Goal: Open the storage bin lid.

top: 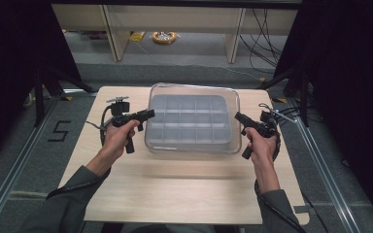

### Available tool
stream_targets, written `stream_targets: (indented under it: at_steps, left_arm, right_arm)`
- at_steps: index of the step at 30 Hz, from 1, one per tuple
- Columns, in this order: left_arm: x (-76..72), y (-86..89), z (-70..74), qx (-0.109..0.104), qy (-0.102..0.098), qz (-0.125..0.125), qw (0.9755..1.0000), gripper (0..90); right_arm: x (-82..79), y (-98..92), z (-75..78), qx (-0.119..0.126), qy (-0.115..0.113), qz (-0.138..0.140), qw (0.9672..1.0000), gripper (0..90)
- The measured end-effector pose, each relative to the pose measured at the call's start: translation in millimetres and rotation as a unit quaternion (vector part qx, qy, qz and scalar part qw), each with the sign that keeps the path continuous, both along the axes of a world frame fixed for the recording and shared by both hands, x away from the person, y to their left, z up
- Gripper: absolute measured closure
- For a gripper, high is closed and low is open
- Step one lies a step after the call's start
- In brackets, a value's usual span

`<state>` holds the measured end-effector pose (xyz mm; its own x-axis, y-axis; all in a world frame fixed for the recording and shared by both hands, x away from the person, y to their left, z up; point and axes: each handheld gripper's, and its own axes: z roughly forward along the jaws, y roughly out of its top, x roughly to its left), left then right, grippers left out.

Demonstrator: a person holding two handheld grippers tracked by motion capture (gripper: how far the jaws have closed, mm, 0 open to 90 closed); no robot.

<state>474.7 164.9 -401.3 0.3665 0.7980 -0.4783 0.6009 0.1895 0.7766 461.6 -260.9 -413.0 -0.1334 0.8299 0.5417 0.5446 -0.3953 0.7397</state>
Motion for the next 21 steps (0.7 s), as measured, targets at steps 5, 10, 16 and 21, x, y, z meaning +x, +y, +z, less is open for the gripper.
stream_targets:
  at_steps: [5, 10, 16, 21]
  left_arm:
    - [-14.2, 1.5, -7.6, 0.007, 0.003, 0.001, 1.0, 60.5]
    - [-27.3, 3.8, -16.8, 0.01, 0.014, 0.003, 0.9998, 59.5]
    - [-40.7, 7.9, -23.2, 0.001, 0.019, -0.008, 0.9998, 60.4]
    - [-52.8, 12.3, -27.7, -0.006, 0.017, -0.011, 0.9998, 60.6]
  right_arm:
    - [-13.0, 1.5, -5.2, 0.0, 0.007, 0.003, 1.0, 66.9]
    - [-27.5, 5.5, -7.3, 0.0, 0.011, 0.008, 0.9999, 66.9]
    - [-44.5, 6.9, -5.2, 0.007, 0.011, 0.014, 0.9998, 66.9]
    - [-56.6, 8.1, -9.5, 0.003, 0.004, 0.019, 0.9998, 67.4]
